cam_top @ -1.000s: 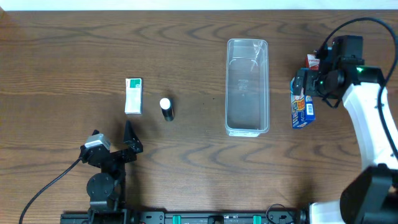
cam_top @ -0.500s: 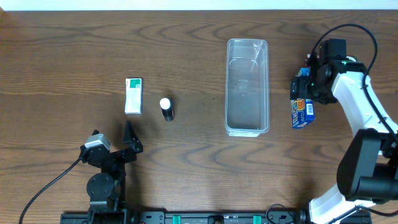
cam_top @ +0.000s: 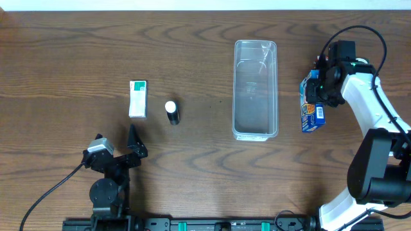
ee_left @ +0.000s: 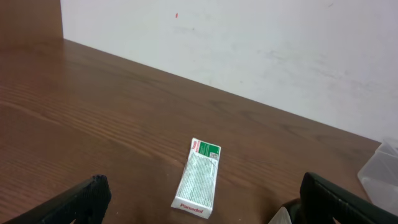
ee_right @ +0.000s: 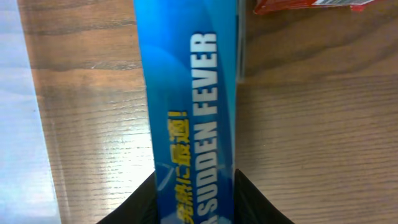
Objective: Pack container
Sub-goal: 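Reach the right gripper to the blue Kool Fever box and grasp it, then lift the Kool Fever box and lower it into the clear container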
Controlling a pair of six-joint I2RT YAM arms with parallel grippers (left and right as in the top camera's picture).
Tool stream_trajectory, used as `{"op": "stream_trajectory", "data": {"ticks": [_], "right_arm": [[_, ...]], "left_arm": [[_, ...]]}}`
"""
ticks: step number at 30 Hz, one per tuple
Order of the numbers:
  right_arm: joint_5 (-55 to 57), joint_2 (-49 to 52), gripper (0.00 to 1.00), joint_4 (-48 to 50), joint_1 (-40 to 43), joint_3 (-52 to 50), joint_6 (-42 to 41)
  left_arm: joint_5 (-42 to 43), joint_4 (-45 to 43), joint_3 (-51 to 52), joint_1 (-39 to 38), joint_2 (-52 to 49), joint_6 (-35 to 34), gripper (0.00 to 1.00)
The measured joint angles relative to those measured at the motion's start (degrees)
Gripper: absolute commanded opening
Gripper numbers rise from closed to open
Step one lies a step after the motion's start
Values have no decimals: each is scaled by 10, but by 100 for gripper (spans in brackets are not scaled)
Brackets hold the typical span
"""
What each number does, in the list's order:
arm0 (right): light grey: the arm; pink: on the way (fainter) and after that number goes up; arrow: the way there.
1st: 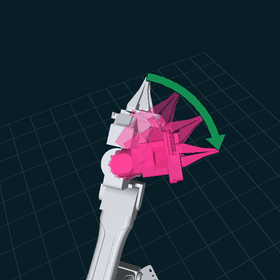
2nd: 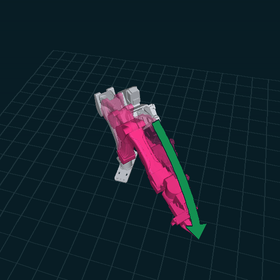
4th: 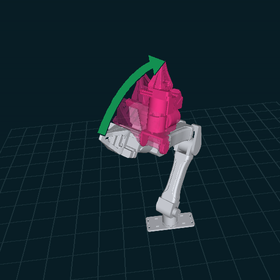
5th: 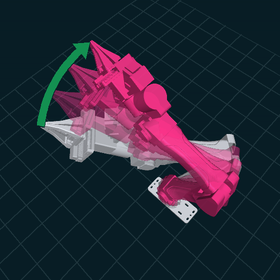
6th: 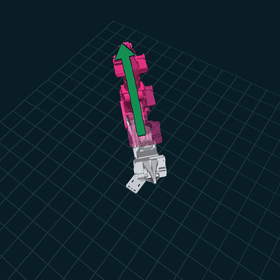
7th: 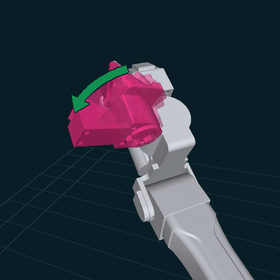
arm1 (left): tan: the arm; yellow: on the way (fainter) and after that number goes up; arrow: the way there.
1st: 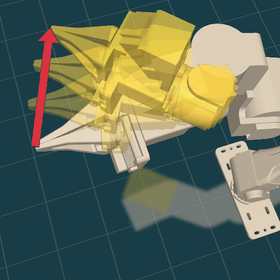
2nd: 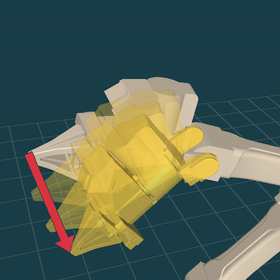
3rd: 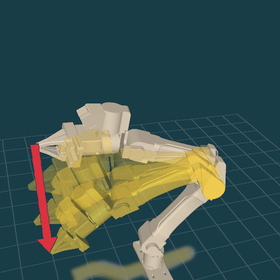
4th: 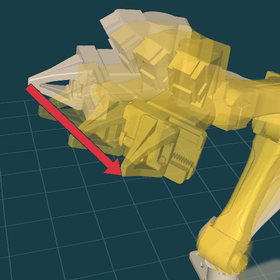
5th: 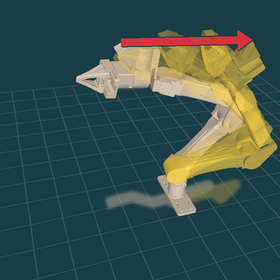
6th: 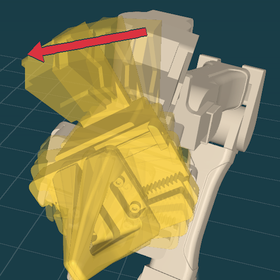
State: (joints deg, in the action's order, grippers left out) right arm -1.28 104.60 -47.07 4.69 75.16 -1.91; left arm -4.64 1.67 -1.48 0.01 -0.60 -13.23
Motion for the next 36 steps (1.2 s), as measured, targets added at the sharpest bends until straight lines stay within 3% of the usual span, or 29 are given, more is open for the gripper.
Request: {"op": "stream_trajectory", "data": {"ticks": [7,20,26,36], "right_arm": [[-10,0,17,0,0,0,-13],[-42,-20,17,-13,0,1,-17],[-97,-109,16,-43,0,45,-28],[-315,-286,18,14,-9,93,-82]], "left_arm": [[0,0,0,0,0,0,98],[0,0,0,0,0,0,98],[0,0,0,0,0,0,98],[0,0,0,0,0,0,98]]}}
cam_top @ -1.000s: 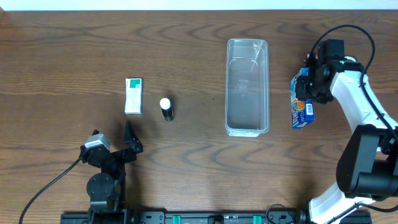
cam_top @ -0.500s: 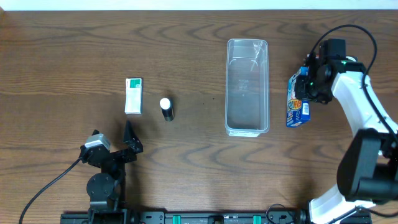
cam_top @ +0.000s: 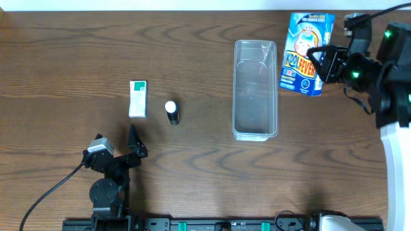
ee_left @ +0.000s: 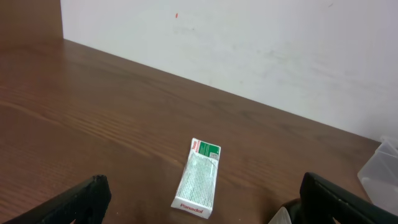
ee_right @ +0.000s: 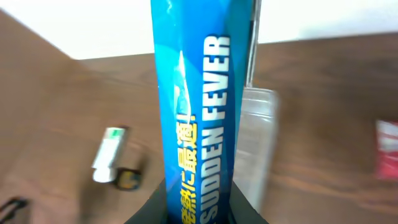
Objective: Pack container
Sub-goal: 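Lift the Kool Fever box and lower it into the clear container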
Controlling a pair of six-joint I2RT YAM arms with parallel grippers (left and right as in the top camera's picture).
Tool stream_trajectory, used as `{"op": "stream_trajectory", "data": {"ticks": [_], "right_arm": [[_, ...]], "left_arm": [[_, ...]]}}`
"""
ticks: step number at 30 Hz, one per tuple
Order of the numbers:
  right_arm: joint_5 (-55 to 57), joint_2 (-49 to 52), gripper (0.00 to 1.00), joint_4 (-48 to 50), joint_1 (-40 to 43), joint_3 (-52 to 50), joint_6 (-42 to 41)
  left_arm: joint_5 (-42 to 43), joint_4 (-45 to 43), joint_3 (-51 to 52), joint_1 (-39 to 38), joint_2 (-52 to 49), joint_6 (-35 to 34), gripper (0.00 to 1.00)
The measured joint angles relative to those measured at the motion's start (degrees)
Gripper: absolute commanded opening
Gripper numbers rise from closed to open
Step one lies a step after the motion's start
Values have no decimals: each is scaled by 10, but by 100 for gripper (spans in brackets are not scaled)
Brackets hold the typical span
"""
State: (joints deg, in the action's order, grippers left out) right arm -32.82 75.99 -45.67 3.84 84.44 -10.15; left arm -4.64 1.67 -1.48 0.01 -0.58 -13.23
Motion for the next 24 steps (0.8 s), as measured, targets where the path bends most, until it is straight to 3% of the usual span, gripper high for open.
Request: {"op": "stream_trajectory", "data": {"ticks": [8,24], "right_arm": [[-43,24,21,3,-56,0,-38],[-79,217,22,140,-73,0,-144]], "left_arm": [[0,0,0,0,0,0,98],[0,0,0,0,0,0,98]]}}
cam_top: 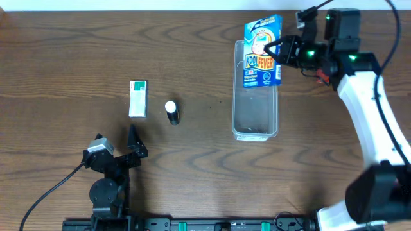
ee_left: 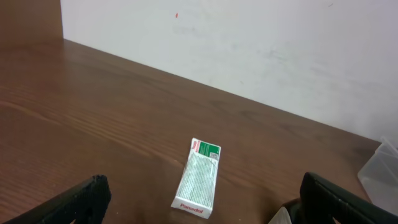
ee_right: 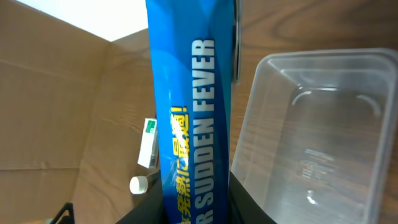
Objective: Pack container
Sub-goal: 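Lift the Kool Fever box and lower it into the clear container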
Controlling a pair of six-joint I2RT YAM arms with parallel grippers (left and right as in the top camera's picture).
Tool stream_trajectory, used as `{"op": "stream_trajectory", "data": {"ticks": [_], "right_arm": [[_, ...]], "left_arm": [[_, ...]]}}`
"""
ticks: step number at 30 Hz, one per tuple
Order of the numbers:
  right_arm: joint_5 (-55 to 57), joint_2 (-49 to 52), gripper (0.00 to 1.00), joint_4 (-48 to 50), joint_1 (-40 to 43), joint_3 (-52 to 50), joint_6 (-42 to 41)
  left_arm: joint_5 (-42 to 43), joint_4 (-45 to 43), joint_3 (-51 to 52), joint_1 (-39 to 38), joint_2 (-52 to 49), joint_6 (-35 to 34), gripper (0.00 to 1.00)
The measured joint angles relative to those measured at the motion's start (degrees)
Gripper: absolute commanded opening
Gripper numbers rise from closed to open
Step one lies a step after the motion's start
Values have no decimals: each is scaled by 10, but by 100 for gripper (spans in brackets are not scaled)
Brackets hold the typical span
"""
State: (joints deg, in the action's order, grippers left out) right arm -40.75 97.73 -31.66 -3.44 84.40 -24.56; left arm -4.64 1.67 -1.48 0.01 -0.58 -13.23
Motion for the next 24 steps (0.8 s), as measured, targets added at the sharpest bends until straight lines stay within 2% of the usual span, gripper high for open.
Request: {"op": "stream_trajectory", "data": {"ticks": [3,5,7,8,14,20,24], "right_arm": [[-13,37,25,13,-2,0,-17],[-18,57,32,16,-2,0,-24],[-23,73,70,18,-2,0,-32],[-23,77,76,19,-2,0,-34],[-24,84,79,24,-2,0,-37],[-26,84,69,24,-2,0,-38],[-25,84,66,24,-2,0,-39]], "left_arm": [[0,0,0,0,0,0,98],[0,0,0,0,0,0,98],[0,0,0,0,0,0,98],[0,0,0,0,0,0,98],[0,0,0,0,0,0,98],[0,0,0,0,0,0,98],[0,0,0,0,0,0,98]]}}
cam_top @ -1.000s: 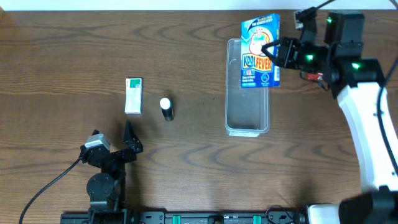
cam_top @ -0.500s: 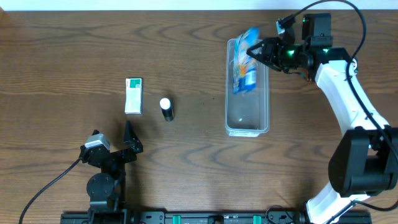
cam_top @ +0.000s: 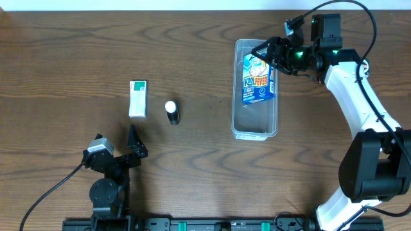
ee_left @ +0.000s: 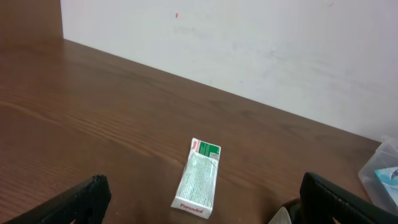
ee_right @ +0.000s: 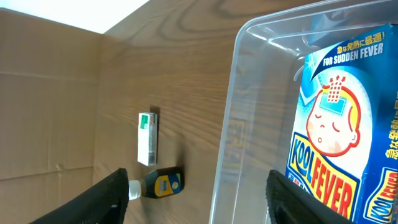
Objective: Pack container
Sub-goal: 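Lift the Kool Fever box and lower it into the clear container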
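Note:
The clear plastic container (cam_top: 255, 125) stands right of centre. A blue Kool Fever box (cam_top: 259, 79) lies flat in its far half, also seen face up in the right wrist view (ee_right: 336, 155). My right gripper (cam_top: 271, 52) hovers over the container's far right corner, open with nothing in it. A green-and-white Panadol box (cam_top: 137, 98) and a small dark bottle with a white cap (cam_top: 171, 112) lie on the table to the left. My left gripper (cam_top: 115, 140) rests open near the front edge, the Panadol box (ee_left: 199, 177) ahead of it.
The wooden table (cam_top: 192, 51) runs to a white wall at the back. In the right wrist view the Panadol box (ee_right: 147, 138) and the bottle (ee_right: 155, 183) lie left of the container wall (ee_right: 227, 124). The left arm's cable trails off at front left.
My right gripper has let go of the Kool Fever box, which now lies flat inside the container's far half. The gripper stands open just above it. The left arm has not moved.
My right gripper was shut on the Kool Fever box on the table right of the container. Then it held the box raised at the back right, then over the container's far end. Now the box lies in the container and the gripper is open.

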Controlling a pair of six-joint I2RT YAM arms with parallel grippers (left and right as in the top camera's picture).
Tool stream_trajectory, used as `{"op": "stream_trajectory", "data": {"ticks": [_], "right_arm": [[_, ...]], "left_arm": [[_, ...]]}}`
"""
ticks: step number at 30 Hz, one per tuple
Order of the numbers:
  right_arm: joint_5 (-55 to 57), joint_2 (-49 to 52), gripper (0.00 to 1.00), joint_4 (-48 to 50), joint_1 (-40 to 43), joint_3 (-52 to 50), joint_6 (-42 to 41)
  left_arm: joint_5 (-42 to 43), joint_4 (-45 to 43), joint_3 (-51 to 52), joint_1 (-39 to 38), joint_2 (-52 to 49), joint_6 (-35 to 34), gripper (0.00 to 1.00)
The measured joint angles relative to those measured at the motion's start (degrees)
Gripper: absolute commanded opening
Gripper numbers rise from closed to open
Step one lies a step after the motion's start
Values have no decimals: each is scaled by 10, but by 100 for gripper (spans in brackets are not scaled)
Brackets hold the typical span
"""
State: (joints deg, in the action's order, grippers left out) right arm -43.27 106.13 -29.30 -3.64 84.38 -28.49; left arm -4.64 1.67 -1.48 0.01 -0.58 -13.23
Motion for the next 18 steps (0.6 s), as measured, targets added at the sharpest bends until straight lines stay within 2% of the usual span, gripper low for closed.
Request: {"op": "stream_trajectory", "data": {"ticks": [4,10,12,15,18], "right_arm": [[17,0,61,-8,-2,0,5],[122,0,45,-68,-30,0,41],[157,0,38,-75,-43,0,57],[212,0,21,-76,-66,0,72],[270,0,13,-78,-92,0,83]], "left_arm": [[0,0,0,0,0,0,98],[0,0,0,0,0,0,98],[0,0,0,0,0,0,98],[0,0,0,0,0,0,98],[0,0,0,0,0,0,98]]}}
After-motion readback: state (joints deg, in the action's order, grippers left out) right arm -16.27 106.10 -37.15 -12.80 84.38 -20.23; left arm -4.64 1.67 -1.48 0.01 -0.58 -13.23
